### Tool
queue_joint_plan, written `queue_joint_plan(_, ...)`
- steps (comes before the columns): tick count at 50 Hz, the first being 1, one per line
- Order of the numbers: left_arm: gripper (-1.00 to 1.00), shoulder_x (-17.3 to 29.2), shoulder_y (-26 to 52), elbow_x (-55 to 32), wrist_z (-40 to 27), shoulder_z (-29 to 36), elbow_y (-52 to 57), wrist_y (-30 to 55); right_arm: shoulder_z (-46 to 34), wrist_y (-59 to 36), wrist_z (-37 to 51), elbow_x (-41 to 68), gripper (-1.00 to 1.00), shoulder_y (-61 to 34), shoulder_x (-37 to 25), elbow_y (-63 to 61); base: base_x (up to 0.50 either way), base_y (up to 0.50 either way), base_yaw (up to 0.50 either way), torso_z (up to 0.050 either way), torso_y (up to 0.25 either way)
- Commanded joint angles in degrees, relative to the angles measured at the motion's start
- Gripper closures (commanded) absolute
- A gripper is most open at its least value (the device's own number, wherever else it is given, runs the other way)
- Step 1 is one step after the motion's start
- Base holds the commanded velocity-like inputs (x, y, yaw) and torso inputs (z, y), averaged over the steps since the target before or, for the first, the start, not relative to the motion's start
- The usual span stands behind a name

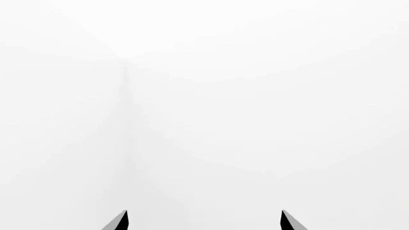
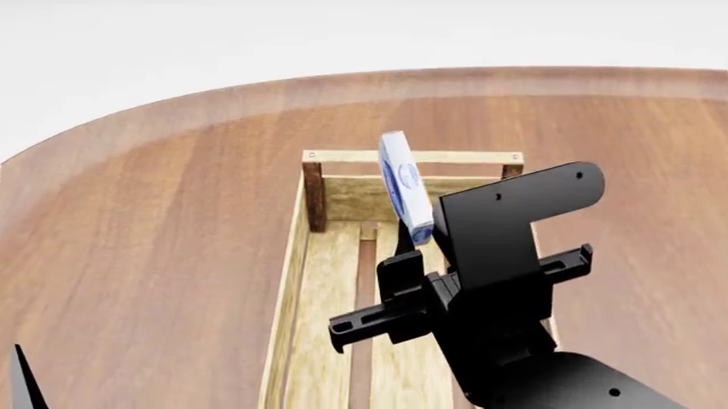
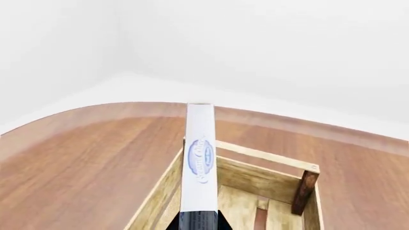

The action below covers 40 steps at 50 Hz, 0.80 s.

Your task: Pick up the cream cheese and put it in the tray.

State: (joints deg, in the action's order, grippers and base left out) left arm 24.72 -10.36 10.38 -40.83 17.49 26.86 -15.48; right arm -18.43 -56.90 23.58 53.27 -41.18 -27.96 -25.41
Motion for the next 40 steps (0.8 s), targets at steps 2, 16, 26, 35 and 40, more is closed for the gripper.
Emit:
queue_joint_plan(2, -1.0, 0.0, 0.0, 0.6, -0.6, 0.0, 0.1, -0.1, -0.4, 0.3, -0.4, -1.5, 1.0, -0.1, -0.3, -0.1, 0.0, 0.0, 0.0, 0.0, -0.104)
queue_joint_plan(16, -1.0, 0.0, 0.1, 0.2, -0.9, 0.0, -0.2, -0.6, -1.0, 0.7, -0.6, -1.8, 1.0, 0.1, -0.4, 0.2, 0.0, 0.0, 0.0, 0.0, -0.105)
queue_joint_plan(26, -1.0, 0.1, -0.1, 0.5, -1.0, 0.1, 0.0, -0.6, -1.4, 0.9, -0.7, -2.1, 1.0, 0.2, -0.6, 0.4, 0.0, 0.0, 0.0, 0.0, -0.104)
queue_joint_plan(35, -1.0, 0.2, 0.0, 0.3, -1.1, 0.1, 0.0, -0.5, -1.8, 1.4, -0.8, -2.3, 1.0, 0.5, -0.6, 0.7, 0.0, 0.0, 0.0, 0.0, -0.104)
queue_joint_plan(40, -1.0, 0.3, -0.2, 0.3, -1.4, -0.1, 0.0, -1.0, -2.0, 1.4, -0.8, -2.5, 1.0, 0.5, -0.7, 0.7, 0.0, 0.0, 0.0, 0.0, -0.104)
